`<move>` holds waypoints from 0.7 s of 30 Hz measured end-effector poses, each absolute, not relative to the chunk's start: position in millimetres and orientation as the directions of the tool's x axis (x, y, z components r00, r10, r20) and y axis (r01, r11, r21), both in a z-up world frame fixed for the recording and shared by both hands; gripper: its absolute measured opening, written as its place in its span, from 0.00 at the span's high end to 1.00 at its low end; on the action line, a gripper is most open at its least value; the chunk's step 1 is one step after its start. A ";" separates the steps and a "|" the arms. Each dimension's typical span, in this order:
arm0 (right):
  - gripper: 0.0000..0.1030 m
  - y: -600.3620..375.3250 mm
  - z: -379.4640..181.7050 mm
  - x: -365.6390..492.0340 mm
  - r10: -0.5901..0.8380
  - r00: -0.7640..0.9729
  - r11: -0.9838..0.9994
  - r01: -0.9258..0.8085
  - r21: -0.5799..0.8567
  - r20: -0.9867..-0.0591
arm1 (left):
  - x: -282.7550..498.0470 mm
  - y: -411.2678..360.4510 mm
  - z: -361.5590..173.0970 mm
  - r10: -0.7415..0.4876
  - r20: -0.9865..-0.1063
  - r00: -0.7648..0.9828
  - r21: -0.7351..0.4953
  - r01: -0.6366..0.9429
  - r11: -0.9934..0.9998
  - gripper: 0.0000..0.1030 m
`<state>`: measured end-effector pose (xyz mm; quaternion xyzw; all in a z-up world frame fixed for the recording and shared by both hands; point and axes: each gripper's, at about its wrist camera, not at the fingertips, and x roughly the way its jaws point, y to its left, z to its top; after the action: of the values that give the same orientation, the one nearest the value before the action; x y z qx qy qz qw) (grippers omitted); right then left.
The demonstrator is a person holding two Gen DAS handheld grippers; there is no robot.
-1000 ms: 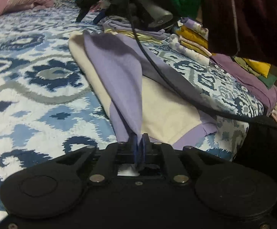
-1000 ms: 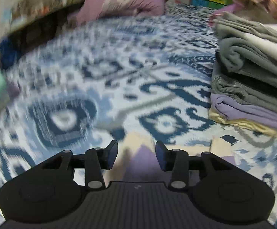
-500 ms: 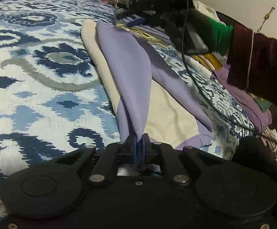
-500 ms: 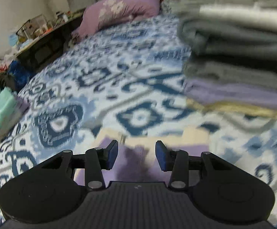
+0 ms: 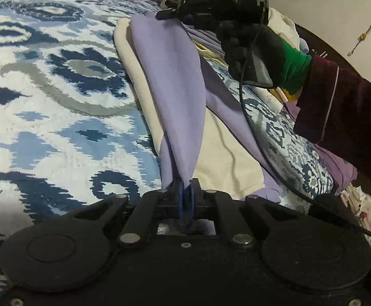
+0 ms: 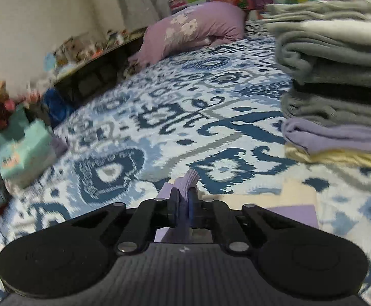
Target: Fold clothes
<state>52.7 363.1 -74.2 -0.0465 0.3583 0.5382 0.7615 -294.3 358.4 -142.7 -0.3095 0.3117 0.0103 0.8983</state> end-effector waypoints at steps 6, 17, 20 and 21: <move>0.91 373.5 -94.3 59.4 0.768 0.159 0.434 -0.841 0.322 -0.621 | -292.5 358.5 -142.7 -0.178 -0.568 0.803 -0.555 -0.215 0.804 0.97; 0.71 347.2 -88.0 70.9 0.761 0.088 0.426 -0.815 0.392 -0.643 | -301.7 366.5 -126.2 -0.162 -0.550 0.819 -0.554 -0.213 0.805 0.84; 0.67 320.3 -72.0 57.1 0.796 0.149 0.431 -0.820 0.377 -0.587 | -310.1 378.9 -103.4 -0.086 -0.479 0.873 -0.535 -0.213 0.817 0.76; 0.66 311.0 -67.5 50.6 0.804 0.172 0.435 -0.822 0.367 -0.569 | -305.0 386.4 -96.6 -0.062 -0.452 0.890 -0.538 -0.217 0.814 0.76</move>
<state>50.6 311.0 -67.5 -0.0126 0.3631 0.5314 0.7653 -305.0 386.4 -96.6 -0.3018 0.2311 0.0419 0.9240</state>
